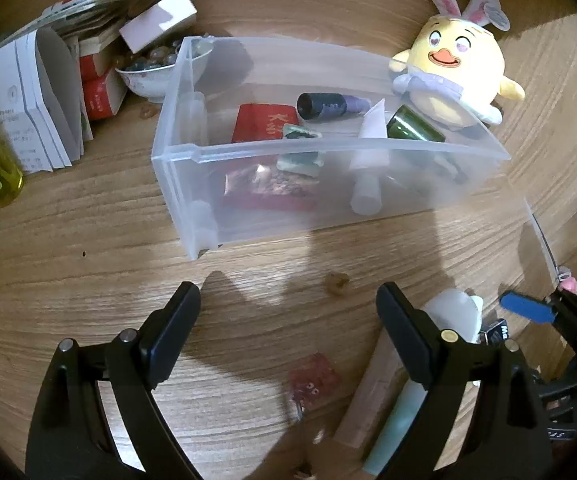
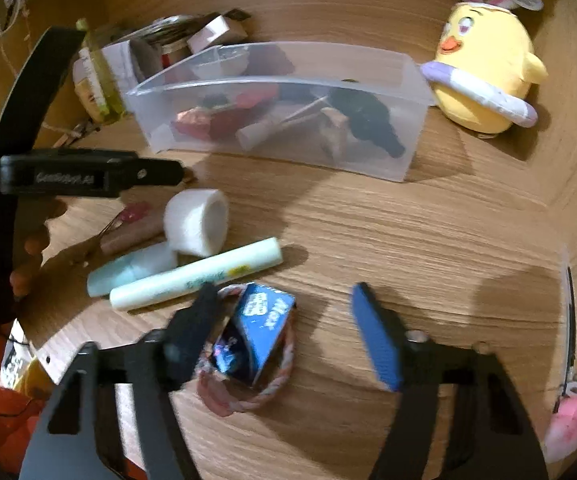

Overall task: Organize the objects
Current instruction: 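Grasp the blue Max staple box with the right tool while the left tool grasps a small brown bead, then carry both items over the clear box and open both tools inside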

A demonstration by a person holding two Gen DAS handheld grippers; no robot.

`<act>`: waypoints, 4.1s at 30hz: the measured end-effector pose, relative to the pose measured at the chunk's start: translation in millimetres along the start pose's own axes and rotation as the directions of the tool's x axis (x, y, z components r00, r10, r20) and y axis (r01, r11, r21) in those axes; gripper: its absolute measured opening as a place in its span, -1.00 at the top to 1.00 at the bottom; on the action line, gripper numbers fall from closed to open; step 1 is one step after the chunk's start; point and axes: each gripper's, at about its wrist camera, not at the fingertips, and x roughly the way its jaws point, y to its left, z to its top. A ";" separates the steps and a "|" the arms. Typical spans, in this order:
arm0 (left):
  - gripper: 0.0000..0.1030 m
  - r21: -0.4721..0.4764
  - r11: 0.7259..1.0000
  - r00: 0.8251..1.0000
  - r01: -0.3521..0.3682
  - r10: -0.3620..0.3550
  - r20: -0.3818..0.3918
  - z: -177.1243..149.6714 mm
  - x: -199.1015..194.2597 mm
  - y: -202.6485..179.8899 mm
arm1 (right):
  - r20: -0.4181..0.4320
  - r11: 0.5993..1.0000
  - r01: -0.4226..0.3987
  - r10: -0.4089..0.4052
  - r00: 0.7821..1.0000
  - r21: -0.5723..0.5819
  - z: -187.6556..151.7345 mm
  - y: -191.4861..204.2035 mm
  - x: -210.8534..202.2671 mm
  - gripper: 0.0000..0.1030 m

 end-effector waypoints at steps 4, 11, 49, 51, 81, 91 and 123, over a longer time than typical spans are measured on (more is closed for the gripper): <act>-0.67 0.007 1.000 1.000 0.002 -0.002 -0.006 0.8 2.7 -1.2 | 0.001 1.000 -0.004 0.004 1.000 -0.013 0.1 3.3 -0.6 0.28; -0.32 0.032 0.999 1.000 0.001 -0.001 -0.004 3.2 7.5 -9.5 | 0.011 1.000 -0.015 0.015 1.000 0.021 -1.4 -1.5 -2.3 0.48; 0.75 0.085 0.996 0.992 0.014 -0.024 0.123 12.4 -29.4 -31.1 | 0.265 0.987 -0.024 -0.020 0.964 0.162 59.7 -40.7 -39.9 0.51; 0.75 0.083 0.996 0.989 0.015 -0.027 0.146 15.8 -37.4 -31.0 | 0.276 0.987 -0.023 -0.022 0.961 0.156 62.9 -39.9 -41.6 0.51; 0.75 0.012 1.000 0.963 -0.013 0.010 0.268 68.1 -59.7 -8.6 | 0.386 0.994 0.044 -0.078 0.919 0.095 133.4 -51.1 -43.6 0.51; 0.75 -0.026 0.999 0.976 -0.033 0.038 0.213 73.4 -31.7 4.4 | 0.315 0.994 0.038 -0.069 0.947 0.106 138.4 -55.8 -4.5 0.51; -0.04 0.013 0.999 0.971 -0.036 0.032 0.237 70.3 -36.9 -8.7 | 0.216 0.993 0.048 -0.071 0.974 0.111 135.5 -57.5 24.4 -0.14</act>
